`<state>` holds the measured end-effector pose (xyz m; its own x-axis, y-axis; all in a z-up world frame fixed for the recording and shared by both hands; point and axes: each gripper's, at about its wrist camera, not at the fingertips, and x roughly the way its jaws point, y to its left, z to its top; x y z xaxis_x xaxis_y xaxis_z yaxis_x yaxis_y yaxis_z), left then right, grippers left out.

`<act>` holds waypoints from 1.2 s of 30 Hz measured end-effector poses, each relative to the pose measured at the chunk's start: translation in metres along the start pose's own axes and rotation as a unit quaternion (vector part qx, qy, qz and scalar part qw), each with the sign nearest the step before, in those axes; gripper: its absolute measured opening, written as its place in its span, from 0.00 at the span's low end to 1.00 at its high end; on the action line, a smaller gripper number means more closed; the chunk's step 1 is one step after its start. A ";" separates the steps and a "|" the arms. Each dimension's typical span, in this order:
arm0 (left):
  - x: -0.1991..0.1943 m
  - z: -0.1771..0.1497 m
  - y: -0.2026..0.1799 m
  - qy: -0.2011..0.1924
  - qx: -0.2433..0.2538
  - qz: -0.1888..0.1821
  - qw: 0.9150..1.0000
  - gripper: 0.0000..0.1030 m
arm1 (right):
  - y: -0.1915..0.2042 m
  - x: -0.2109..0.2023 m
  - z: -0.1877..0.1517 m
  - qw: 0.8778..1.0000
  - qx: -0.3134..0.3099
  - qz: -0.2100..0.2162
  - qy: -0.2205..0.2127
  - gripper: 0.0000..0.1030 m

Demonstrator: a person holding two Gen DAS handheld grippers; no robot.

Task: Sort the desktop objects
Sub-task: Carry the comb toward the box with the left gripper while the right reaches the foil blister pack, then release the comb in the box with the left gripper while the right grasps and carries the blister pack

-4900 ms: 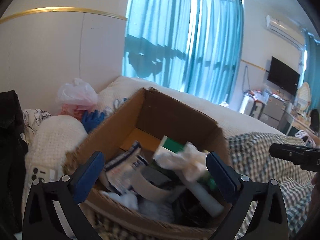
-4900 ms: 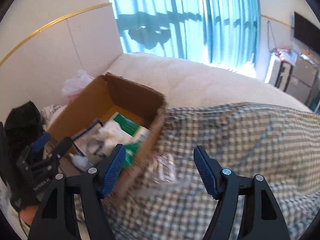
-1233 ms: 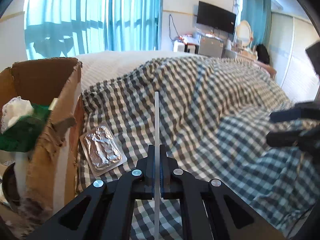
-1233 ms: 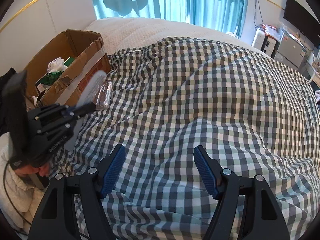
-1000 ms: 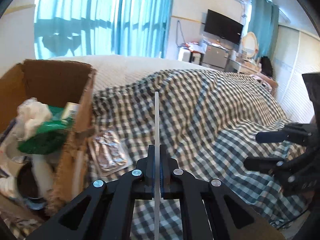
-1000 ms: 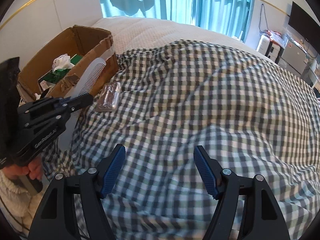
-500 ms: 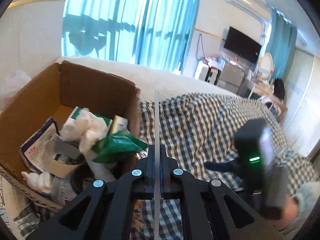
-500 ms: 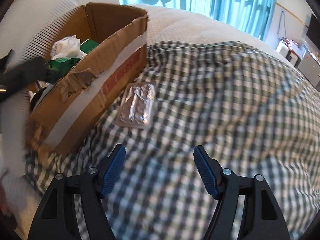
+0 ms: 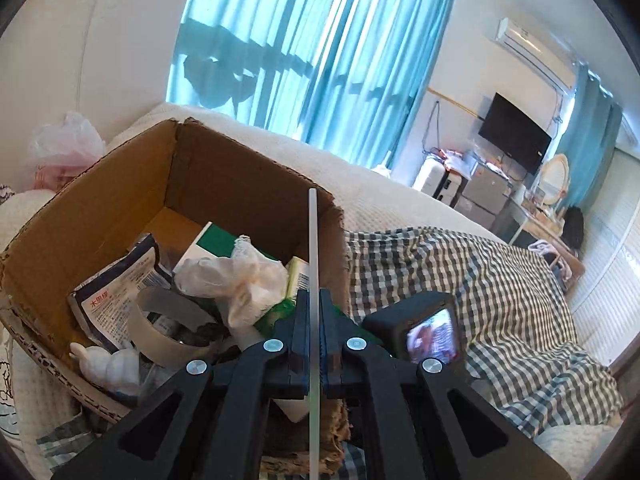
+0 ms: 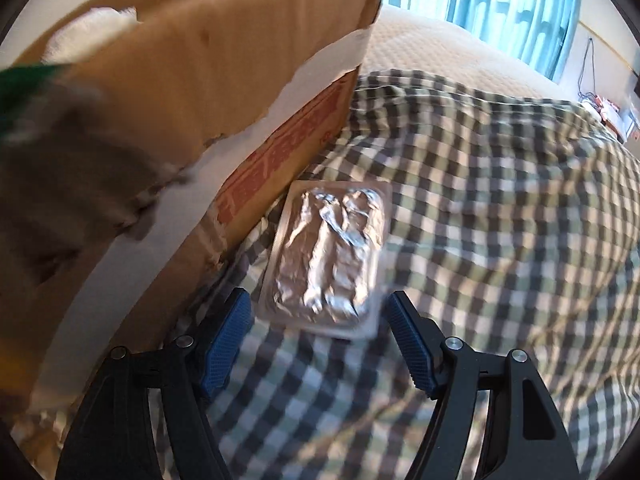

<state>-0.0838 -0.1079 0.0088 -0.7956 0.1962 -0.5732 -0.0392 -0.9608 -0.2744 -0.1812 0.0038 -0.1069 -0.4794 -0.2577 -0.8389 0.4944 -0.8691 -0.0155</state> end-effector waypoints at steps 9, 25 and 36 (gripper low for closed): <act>0.012 -0.004 0.009 0.014 -0.014 -0.001 1.000 0.03 | -0.007 0.006 -0.004 0.999 0.002 0.005 -0.033 0.69; 0.024 -0.008 0.025 0.034 -0.037 -0.004 0.999 0.05 | -0.025 0.011 -0.012 0.998 0.040 0.023 -0.053 0.67; 0.029 -0.011 0.023 0.031 -0.020 0.010 0.999 0.05 | -0.064 -0.026 -0.016 0.988 0.122 0.032 -0.092 0.66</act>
<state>-0.1008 -0.1224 -0.0222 -0.7570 0.1900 -0.6251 0.0020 -0.9561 -0.2931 -0.1890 0.0731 -0.0925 -0.5873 -0.3677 -0.7210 0.3496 -0.9187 0.1838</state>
